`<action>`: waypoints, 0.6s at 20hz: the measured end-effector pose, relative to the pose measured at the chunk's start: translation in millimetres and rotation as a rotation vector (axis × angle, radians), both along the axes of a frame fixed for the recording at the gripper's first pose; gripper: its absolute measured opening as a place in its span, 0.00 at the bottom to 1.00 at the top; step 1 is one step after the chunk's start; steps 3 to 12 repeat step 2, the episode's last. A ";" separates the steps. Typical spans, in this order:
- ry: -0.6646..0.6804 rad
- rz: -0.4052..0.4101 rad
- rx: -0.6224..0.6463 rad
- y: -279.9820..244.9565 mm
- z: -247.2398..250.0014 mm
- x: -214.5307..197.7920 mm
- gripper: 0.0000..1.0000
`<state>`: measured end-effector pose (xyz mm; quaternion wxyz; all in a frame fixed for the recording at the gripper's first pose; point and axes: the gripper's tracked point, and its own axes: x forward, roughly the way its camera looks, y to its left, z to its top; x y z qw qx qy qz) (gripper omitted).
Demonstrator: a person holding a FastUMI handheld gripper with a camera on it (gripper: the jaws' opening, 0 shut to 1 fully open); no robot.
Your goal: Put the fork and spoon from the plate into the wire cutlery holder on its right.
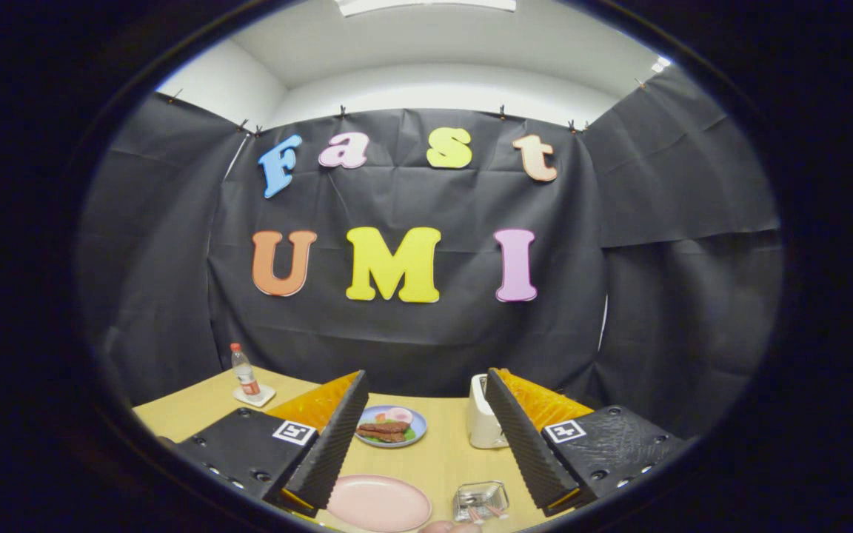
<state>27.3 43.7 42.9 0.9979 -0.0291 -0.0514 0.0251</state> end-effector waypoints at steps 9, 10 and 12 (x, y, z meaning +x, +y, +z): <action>0.001 -0.005 -0.005 1.7 0.8 -0.9 0.96; 0.001 -0.005 -0.005 1.7 0.8 -0.9 0.96; 0.001 -0.005 -0.005 1.7 0.8 -0.9 0.96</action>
